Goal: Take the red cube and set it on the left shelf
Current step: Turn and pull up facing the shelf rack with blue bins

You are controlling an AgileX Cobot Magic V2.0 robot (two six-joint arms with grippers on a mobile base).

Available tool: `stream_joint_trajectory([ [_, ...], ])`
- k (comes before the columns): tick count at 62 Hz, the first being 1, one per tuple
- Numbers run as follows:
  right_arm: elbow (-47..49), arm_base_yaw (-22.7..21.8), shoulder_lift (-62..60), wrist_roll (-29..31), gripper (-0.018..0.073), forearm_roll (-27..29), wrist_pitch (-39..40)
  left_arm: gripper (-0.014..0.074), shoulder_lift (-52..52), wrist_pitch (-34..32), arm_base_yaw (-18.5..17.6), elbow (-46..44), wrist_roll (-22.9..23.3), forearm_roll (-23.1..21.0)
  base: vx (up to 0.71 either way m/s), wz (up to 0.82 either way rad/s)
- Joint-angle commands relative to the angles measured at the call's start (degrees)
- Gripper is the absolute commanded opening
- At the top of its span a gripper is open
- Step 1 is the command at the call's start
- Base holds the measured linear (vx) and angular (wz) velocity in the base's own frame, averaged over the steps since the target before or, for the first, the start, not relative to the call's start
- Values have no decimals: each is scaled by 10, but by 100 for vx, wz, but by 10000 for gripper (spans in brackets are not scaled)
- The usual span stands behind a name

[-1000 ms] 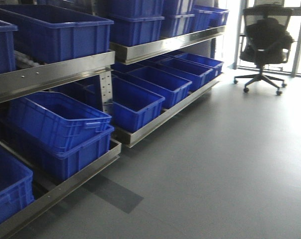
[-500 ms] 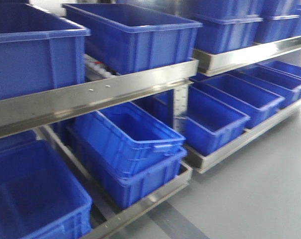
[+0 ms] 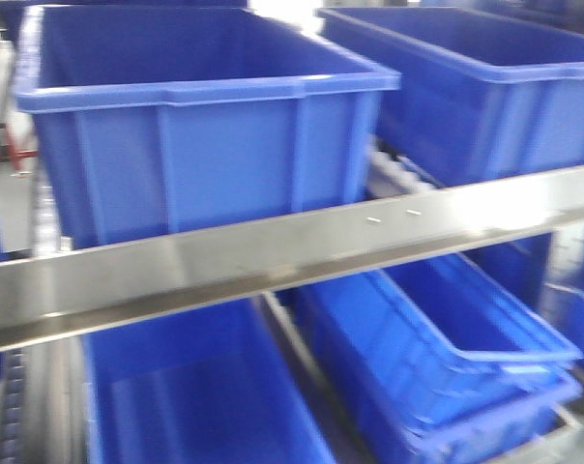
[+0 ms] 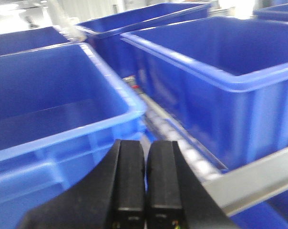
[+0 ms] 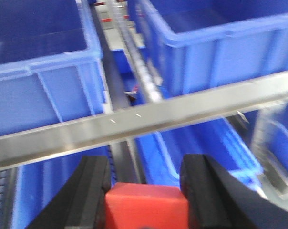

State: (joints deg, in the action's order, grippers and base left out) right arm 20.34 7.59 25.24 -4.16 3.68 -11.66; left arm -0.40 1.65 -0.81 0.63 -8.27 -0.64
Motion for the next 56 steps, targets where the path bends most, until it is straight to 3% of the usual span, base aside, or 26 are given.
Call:
stream_joint_trajectory([
  [1, 17, 1, 2, 4, 56, -4, 50, 106, 0, -51, -4, 13, 0, -3, 18, 67],
  [34, 17, 1, 2, 4, 56, -4, 50, 106, 0, -51, -4, 13, 0, -3, 14, 46],
  [56, 17, 1, 2, 4, 56, -4, 50, 106, 0, -51, -4, 13, 0, -3, 3, 11],
])
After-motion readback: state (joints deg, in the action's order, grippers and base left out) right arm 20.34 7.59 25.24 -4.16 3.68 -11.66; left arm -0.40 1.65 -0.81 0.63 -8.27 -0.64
